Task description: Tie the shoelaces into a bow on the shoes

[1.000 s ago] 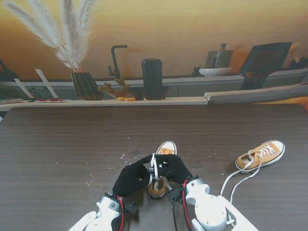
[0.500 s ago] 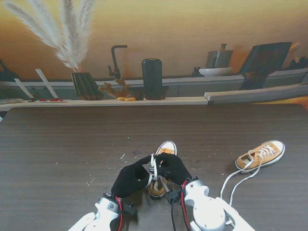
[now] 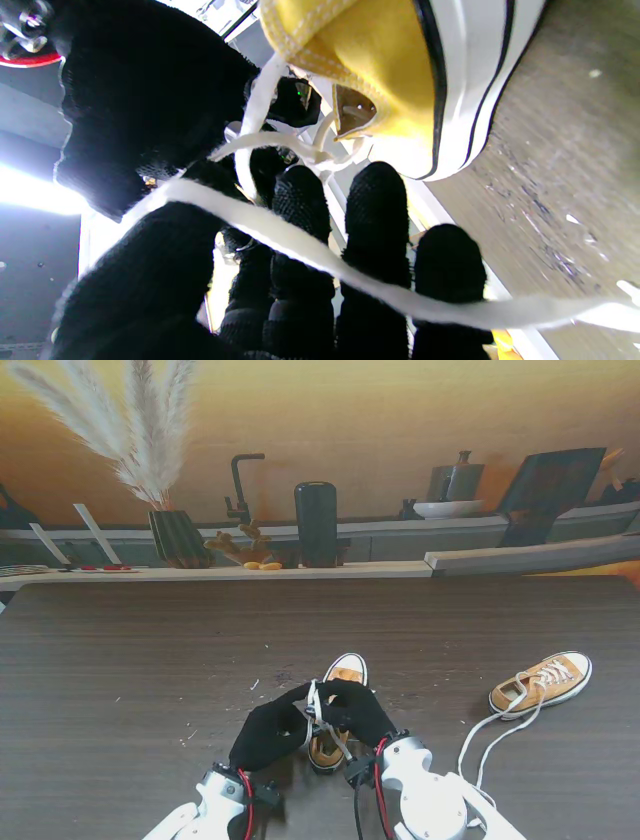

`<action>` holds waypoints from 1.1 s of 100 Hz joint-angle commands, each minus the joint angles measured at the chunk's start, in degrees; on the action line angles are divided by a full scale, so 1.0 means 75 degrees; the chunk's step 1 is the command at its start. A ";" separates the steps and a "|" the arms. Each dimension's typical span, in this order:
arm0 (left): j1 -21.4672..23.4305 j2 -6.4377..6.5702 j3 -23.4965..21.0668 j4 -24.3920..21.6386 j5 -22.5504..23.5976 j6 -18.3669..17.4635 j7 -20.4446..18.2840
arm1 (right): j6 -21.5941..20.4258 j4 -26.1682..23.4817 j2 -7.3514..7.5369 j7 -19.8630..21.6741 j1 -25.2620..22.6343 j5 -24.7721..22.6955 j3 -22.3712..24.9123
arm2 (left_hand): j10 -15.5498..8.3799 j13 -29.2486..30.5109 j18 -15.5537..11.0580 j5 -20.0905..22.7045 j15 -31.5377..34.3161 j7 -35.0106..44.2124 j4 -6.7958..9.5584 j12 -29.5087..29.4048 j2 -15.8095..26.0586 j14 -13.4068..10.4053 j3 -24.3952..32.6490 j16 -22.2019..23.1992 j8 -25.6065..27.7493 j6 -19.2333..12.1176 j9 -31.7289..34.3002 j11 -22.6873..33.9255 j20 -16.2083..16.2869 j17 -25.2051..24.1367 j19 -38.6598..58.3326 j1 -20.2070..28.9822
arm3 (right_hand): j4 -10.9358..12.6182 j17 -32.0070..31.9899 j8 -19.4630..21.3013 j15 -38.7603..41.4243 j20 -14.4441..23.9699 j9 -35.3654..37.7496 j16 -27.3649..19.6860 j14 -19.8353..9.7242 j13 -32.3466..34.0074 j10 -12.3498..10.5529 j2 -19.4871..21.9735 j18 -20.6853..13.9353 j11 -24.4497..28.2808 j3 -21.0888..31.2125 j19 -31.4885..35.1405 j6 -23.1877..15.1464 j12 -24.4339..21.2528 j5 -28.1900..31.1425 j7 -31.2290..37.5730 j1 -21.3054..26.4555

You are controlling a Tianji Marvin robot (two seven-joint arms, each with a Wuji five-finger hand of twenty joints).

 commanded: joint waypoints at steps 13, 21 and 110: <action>-0.0069 -0.0038 0.0133 -0.0013 0.0221 -0.0021 -0.0023 | 0.0058 -0.0070 0.0036 0.0269 0.0024 0.0146 -0.0056 | -0.0115 -0.0158 0.0193 0.0161 0.0043 0.0230 -0.0160 0.0143 -0.0243 -0.0220 -0.0043 0.0258 0.0038 -0.1331 -0.0098 -0.0144 0.0185 -0.0032 -0.0015 -0.0135 | -0.0002 -0.0151 -0.0332 -0.0100 0.0142 -0.0218 0.0303 -0.0094 -0.0282 0.0037 -0.0530 -0.0020 -0.0282 -0.0223 -0.0077 -0.0071 -0.0204 0.0217 0.0016 0.0174; -0.0112 -0.0043 0.0189 0.0036 0.0317 -0.0004 0.0062 | 0.0106 -0.0077 0.0035 0.0288 0.0043 0.0166 -0.0070 | -0.0128 -0.0155 0.0203 0.0160 0.0041 0.0227 -0.0160 0.0156 -0.0234 -0.0237 -0.0039 0.0256 0.0037 -0.1337 -0.0089 -0.0151 0.0187 -0.0032 -0.0018 -0.0144 | -0.0064 -0.0159 -0.0528 -0.0118 0.0149 -0.0160 0.0303 -0.0151 -0.0313 0.0037 -0.0820 -0.0029 -0.0341 -0.0154 -0.0087 -0.0103 -0.0267 0.0210 0.0459 0.0400; 0.0029 -0.0074 0.0045 -0.0045 0.0167 -0.0108 0.0084 | 0.0387 -0.0268 0.0168 0.0919 -0.0008 0.0569 0.0052 | -0.0101 -0.0212 0.0217 0.0341 0.0013 0.0600 -0.0203 0.0366 -0.0207 -0.0215 0.0051 0.0256 0.0231 -0.1461 -0.0153 -0.0256 0.0191 -0.0106 -0.0081 -0.0002 | 0.0625 -0.0493 0.1857 0.0379 0.0088 -0.0407 0.0303 -0.0802 -0.0857 0.0101 -0.1603 -0.0444 0.0010 0.1819 -0.0232 0.0621 -0.0390 0.0326 0.2119 0.0799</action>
